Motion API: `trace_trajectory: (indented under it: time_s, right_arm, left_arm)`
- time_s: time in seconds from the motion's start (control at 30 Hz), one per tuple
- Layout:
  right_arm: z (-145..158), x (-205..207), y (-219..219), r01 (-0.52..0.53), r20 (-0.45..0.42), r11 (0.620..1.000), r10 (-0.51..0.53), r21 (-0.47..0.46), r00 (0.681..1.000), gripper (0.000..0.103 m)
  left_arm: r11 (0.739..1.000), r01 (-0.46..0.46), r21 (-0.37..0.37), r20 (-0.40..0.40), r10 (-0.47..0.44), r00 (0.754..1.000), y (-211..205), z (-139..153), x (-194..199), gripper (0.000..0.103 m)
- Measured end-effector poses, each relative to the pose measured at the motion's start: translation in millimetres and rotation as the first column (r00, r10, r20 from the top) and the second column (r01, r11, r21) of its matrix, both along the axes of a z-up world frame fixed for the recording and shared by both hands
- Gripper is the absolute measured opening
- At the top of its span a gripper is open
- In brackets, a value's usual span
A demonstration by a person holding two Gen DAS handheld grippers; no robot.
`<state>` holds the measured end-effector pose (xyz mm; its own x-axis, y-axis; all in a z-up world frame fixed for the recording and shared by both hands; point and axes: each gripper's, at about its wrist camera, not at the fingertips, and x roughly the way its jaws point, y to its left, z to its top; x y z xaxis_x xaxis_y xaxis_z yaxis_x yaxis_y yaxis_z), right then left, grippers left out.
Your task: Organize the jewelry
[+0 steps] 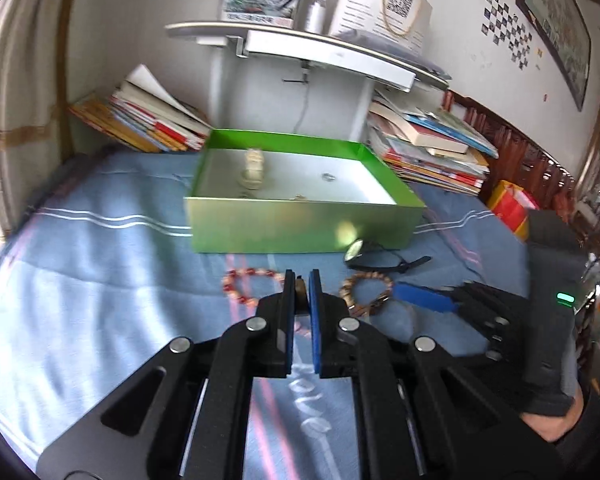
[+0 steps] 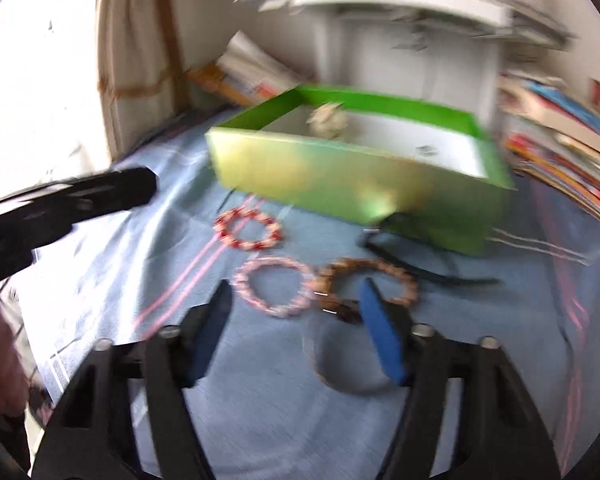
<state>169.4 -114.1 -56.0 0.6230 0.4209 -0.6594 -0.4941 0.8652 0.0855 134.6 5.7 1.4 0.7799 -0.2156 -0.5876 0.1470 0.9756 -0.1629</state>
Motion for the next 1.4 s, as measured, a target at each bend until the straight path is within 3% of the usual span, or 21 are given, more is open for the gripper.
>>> trace_trajectory:
  time_s: [0.1, 0.17, 0.23, 0.27, 0.3, 0.43, 0.67, 0.83, 1.1, 1.4]
  right_arm:
    - [-13, 17, 28, -0.068, -0.068, 0.996, 0.064, -0.056, 0.996, 0.045]
    - [-19, 22, 39, -0.101, -0.098, 0.992, 0.094, -0.076, 0.991, 0.042]
    - [-20, 26, 44, -0.096, -0.081, 0.990, 0.088, -0.100, 0.993, 0.035]
    - [-20, 27, 45, -0.095, -0.081, 0.990, 0.087, -0.106, 0.993, 0.015]
    - [-19, 28, 45, -0.106, -0.097, 0.989, 0.096, -0.102, 0.991, 0.008]
    - [-16, 21, 41, -0.086, -0.080, 0.993, 0.080, -0.079, 0.994, 0.007]
    - [45, -51, -8, -0.018, 0.032, 0.983, 0.013, 0.182, 0.999, 0.007]
    - [71, -94, -46, 0.051, 0.076, 0.962, -0.074, 0.268, 0.994, 0.007]
    - [66, -117, -77, 0.143, 0.068, 0.947, -0.169, 0.287, 0.983, 0.007]
    - [64, -124, -73, 0.134, 0.075, 0.948, -0.162, 0.288, 0.984, 0.007]
  left_arm:
    - [1.000, -0.020, -0.007, -0.007, 0.020, 1.000, 13, 1, -9, 0.007]
    - [1.000, -0.029, -0.012, -0.012, 0.028, 1.000, 20, 0, -15, 0.007]
    - [0.999, -0.040, -0.014, -0.015, 0.040, 0.999, 26, -1, -20, 0.007]
    - [0.999, -0.045, -0.019, -0.016, 0.044, 0.999, 29, -1, -22, 0.007]
    - [0.999, -0.046, -0.021, -0.015, 0.046, 0.999, 31, -1, -24, 0.007]
    - [0.999, -0.048, -0.026, -0.001, 0.048, 0.999, 35, 2, -32, 0.007]
    - [0.999, -0.036, -0.032, 0.021, 0.036, 0.999, 39, 9, -47, 0.007]
    - [1.000, -0.011, -0.027, 0.039, 0.012, 0.999, 34, 15, -63, 0.007]
    - [1.000, 0.018, -0.013, 0.047, -0.018, 0.999, 30, 18, -86, 0.007]
    - [1.000, 0.018, -0.004, 0.045, -0.018, 0.999, 32, 18, -96, 0.007]
